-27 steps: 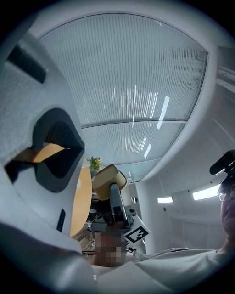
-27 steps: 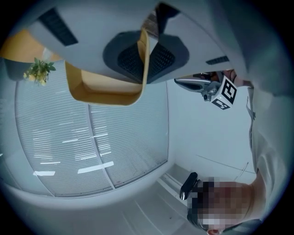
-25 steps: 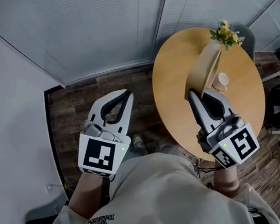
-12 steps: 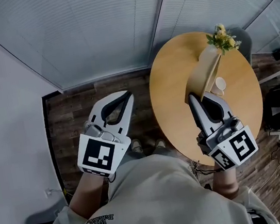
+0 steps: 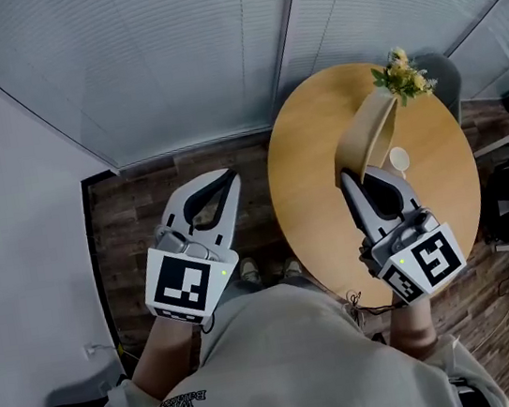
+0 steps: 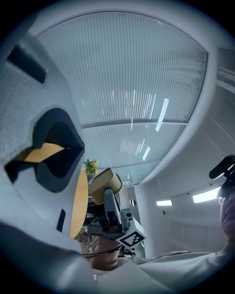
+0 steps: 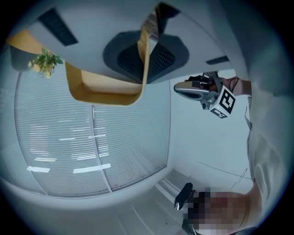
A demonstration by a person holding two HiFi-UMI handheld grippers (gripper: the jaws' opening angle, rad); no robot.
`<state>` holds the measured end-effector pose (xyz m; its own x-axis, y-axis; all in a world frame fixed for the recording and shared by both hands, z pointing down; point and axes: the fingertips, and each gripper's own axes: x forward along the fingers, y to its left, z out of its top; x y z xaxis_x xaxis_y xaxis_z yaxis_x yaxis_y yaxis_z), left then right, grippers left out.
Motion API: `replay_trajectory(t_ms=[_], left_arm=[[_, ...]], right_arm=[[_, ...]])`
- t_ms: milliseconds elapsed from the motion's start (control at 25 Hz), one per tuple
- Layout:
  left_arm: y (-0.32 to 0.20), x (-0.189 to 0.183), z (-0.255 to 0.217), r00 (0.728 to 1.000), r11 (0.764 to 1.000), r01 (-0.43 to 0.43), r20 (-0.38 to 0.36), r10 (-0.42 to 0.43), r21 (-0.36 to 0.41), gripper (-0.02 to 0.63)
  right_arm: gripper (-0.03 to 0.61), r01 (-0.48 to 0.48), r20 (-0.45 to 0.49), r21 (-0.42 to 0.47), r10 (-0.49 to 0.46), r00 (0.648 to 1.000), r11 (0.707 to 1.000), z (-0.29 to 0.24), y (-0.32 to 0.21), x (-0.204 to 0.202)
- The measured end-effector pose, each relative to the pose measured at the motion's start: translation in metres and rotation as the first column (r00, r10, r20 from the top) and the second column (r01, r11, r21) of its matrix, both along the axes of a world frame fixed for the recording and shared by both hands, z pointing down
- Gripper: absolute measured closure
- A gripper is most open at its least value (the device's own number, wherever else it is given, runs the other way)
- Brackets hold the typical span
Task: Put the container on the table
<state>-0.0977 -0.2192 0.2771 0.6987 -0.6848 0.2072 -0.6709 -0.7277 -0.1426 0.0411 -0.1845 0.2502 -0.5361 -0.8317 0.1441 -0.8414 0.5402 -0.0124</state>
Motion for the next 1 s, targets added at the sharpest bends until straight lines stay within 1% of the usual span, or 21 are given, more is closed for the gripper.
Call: replay_trajectory(t_ms=[120, 200, 480, 680, 840, 1000], left_arm=[[-0.002, 0.004, -0.002, 1.000, 1.000, 0.003, -0.001, -0.003, -0.002, 0.592], [-0.005, 0.006, -0.001, 1.000, 1.000, 0.002, 0.010, -0.002, 0.004, 0.592], [-0.013, 0.015, 0.007, 1.000, 1.000, -0.003, 0.023, 0.003, 0.002, 0.592], [-0.023, 0.024, 0.011, 0.999, 1.000, -0.022, 0.036, 0.022, -0.001, 0.592], [-0.034, 0.027, 0.016, 0.999, 0.999, -0.029, 0.023, 0.030, -0.024, 0.592], [-0.043, 0.028, 0.034, 0.999, 0.998, -0.025, 0.036, 0.027, -0.056, 0.592]], right_arm=[[0.546, -0.004, 0.007, -0.005, 0.004, 1.000, 1.000, 0.001, -0.005, 0.006], [0.546, -0.008, 0.009, -0.027, 0.008, 1.000, 1.000, 0.006, -0.009, 0.009], [0.546, -0.005, -0.036, -0.099, 0.001, 0.999, 0.995, 0.027, -0.020, 0.015], [0.546, 0.003, -0.045, -0.137, -0.009, 0.999, 0.991, 0.045, -0.037, 0.017], [0.546, 0.005, -0.065, -0.172, -0.016, 0.998, 0.985, 0.065, -0.049, 0.016], [0.546, 0.009, -0.094, -0.209, -0.029, 0.995, 0.978, 0.086, -0.061, 0.013]])
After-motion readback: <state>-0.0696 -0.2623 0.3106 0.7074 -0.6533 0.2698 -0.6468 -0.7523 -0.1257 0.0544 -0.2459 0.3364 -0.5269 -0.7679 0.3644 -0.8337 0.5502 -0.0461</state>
